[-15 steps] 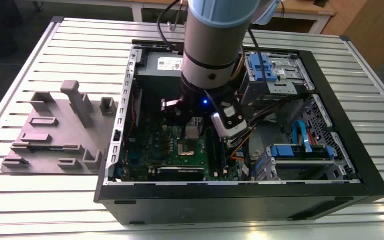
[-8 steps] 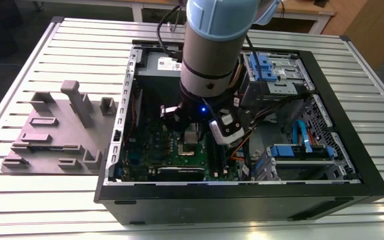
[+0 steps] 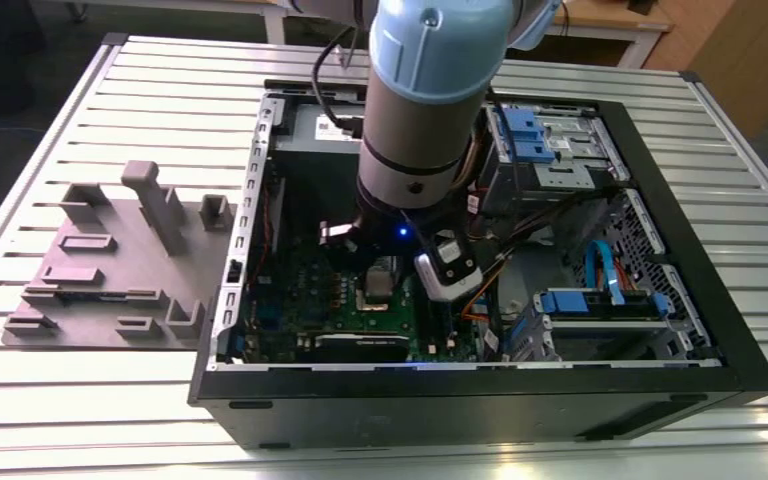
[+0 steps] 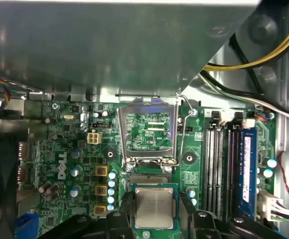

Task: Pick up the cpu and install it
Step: 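Place the cpu into insertion slot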

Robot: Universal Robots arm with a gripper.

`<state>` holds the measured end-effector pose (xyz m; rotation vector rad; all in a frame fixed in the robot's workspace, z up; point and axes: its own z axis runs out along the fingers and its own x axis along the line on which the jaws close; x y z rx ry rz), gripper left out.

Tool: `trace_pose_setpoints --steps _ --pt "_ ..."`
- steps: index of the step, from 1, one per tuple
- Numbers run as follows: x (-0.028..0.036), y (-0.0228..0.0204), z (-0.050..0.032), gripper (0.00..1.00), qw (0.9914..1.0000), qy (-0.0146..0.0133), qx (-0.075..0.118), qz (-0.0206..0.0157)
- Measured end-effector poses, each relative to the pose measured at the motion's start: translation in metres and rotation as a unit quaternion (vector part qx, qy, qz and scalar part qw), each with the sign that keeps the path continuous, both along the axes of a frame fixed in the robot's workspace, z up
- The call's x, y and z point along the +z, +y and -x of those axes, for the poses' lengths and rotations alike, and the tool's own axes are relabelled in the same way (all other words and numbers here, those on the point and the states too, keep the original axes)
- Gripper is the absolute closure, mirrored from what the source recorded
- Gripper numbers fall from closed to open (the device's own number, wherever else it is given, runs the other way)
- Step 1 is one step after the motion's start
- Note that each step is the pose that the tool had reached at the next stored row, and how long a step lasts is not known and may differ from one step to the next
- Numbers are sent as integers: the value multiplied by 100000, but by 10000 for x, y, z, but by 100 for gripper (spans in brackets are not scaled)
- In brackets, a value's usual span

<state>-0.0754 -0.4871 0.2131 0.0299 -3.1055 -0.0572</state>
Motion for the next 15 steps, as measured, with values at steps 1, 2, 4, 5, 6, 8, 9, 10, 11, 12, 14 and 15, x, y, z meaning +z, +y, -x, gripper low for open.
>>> trace_pose_setpoints --steps 1,2,4,5,6,8,9,10,11,12,14,15 --pt "-17 -2 4 55 100000 13 -12 -4" --pt "-30 -7 7 55 100000 32 -10 6" --pt "-53 -18 15 55 100000 56 -15 -4" --pt "-61 -19 20 55 100000 65 -26 -8" --pt "-68 -19 25 55 100000 80 -53 -7" --pt "-82 -19 29 55 100000 124 -164 -1" --pt "-94 -19 33 55 100000 151 -272 2" --pt "-106 -19 34 55 99999 171 -353 1" --pt "-115 -19 35 55 99999 181 -416 0" --pt "-123 -19 35 55 99999 188 -511 -1" --pt "-132 -22 36 55 99996 192 -831 -1" --pt "-134 -26 37 55 99994 191 -1053 2"
